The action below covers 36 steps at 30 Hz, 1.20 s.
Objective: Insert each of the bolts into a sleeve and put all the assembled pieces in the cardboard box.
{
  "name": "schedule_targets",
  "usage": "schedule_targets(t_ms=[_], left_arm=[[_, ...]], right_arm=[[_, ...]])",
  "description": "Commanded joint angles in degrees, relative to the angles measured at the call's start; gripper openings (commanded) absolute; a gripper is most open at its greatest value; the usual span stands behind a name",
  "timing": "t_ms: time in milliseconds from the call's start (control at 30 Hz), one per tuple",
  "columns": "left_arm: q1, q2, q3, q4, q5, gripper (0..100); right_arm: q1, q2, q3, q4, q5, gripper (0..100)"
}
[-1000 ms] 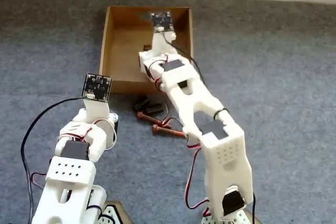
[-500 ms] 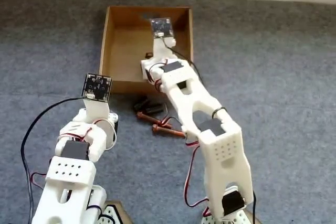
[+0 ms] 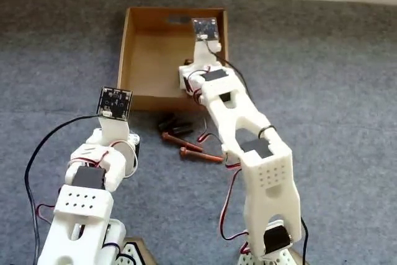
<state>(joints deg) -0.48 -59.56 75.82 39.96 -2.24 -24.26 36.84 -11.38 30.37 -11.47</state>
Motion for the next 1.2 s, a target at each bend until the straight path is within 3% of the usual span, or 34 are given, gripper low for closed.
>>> schedule_targets(t_ms=[0,233,433,600,833,967,1167], left_arm=[[-0.5,-1.3,-0.7,-1.0,0.6,1],[-0.7,-1.3,-0.7,-1.1,0.6,1],[-0.6,-1.3,-0.7,-1.1,0.6,1],[-0.7,-1.3,-0.7,-1.1,0.6,1],[-0.5,-1.3,-0.7,-1.1,0.6,1],[-0.5,-1.3,-0.7,-1.1,0.6,1],[-0.5,-1.3,-0.7,-1.1,0.6,1]], right_arm=[[-0.2,-1.2,-2.9,0.1,0.5,0.5],[-1.6,-0.8,-2.9,2.7,0.4,1.4],[-1.5,-1.4,-3.1,5.8,0.3,8.7],[-1.4,-1.5,-6.5,8.0,0.4,8.7],[-1.4,-6.6,-18.1,23.2,0.4,8.7],[-1.3,-11.8,-20.4,27.6,0.4,1.0],[-1.3,-19.9,-20.3,31.1,0.5,0.8]])
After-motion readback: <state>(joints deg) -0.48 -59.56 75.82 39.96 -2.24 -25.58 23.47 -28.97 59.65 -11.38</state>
